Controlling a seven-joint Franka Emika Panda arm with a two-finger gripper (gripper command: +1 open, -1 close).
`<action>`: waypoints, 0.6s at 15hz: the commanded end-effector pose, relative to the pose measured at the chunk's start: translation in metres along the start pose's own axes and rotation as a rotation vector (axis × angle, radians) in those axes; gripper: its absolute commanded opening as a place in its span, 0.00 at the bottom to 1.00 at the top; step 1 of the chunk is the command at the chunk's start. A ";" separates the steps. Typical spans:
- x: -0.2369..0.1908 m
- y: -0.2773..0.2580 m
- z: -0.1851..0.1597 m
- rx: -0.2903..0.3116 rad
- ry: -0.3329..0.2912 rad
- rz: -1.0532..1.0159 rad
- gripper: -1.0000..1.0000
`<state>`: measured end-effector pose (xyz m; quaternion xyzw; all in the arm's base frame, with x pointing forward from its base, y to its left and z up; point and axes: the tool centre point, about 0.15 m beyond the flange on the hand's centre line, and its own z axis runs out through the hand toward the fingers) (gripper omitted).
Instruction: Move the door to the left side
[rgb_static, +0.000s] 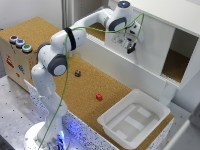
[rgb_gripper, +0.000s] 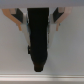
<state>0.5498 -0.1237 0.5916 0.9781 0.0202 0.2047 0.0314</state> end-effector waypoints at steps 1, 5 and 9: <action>-0.006 -0.055 0.048 -0.136 0.066 -0.023 0.00; -0.002 -0.079 0.053 -0.093 0.078 -0.062 0.00; 0.006 -0.111 0.051 -0.122 0.080 -0.042 0.00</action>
